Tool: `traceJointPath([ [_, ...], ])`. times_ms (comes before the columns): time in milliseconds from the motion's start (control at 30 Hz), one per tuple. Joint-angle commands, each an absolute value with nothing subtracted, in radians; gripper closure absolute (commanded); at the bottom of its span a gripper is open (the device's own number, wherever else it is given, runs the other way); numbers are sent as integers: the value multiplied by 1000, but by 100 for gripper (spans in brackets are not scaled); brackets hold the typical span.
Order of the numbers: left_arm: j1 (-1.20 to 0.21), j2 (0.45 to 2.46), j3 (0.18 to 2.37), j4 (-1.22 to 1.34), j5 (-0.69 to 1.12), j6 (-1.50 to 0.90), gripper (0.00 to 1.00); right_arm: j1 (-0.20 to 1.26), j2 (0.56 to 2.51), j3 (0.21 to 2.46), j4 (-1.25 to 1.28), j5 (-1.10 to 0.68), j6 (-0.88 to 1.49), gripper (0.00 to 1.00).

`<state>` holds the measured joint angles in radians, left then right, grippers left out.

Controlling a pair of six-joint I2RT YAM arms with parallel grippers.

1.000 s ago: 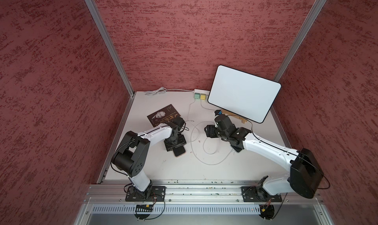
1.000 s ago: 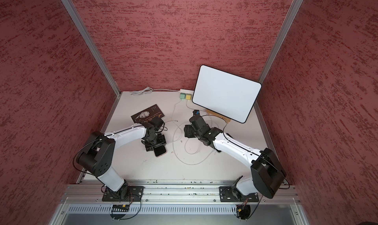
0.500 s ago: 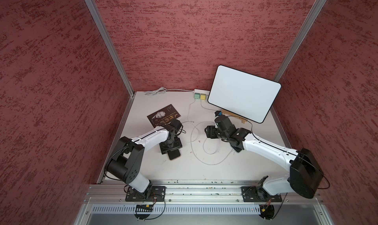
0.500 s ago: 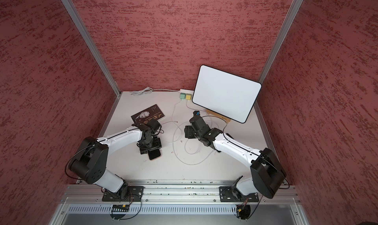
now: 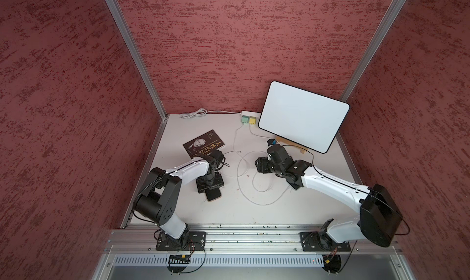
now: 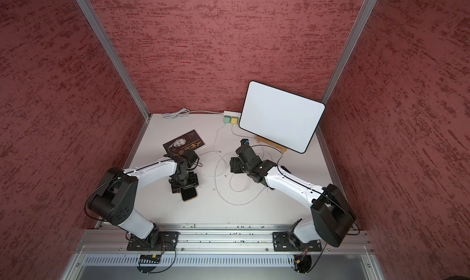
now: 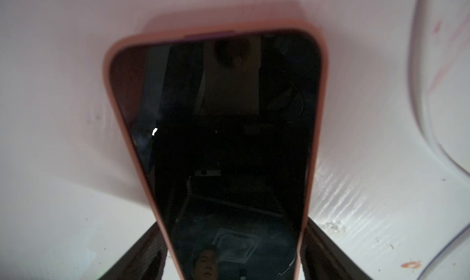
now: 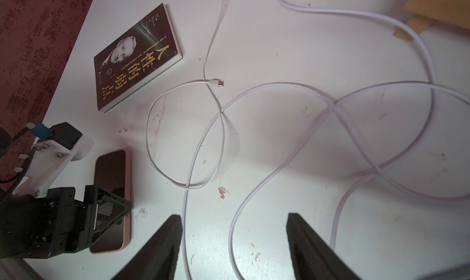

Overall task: Unplug the charging cable from the phone
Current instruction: Place the phone at the center of the board.

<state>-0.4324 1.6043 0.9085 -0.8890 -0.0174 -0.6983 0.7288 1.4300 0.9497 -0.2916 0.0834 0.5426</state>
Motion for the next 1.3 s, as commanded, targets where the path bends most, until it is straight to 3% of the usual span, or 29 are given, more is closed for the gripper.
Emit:
traceJointPath([
  [0,-425,1609,907,-873,-22,-677,41,736,1416,939,-281,116,546,29],
  [133,-423,1602,900,-864,-19,-676,34,736,1417,937,-282,120,551,28],
  [333,-416,1584,898,-856,-14,-683,1,736,1413,939,-300,144,557,21],
  [567,-397,1542,889,-848,6,-711,0,736,1392,940,-327,163,563,18],
  [633,-397,1507,894,-853,0,-718,0,736,1377,942,-342,174,563,11],
  [767,-397,1437,925,-875,-15,-727,0,736,1344,944,-379,201,563,9],
  [1100,-455,1224,985,-834,-130,-722,0,703,1228,930,-549,304,645,1],
  [1267,-461,1184,948,-679,-26,-695,0,652,1213,957,-701,339,717,1],
])
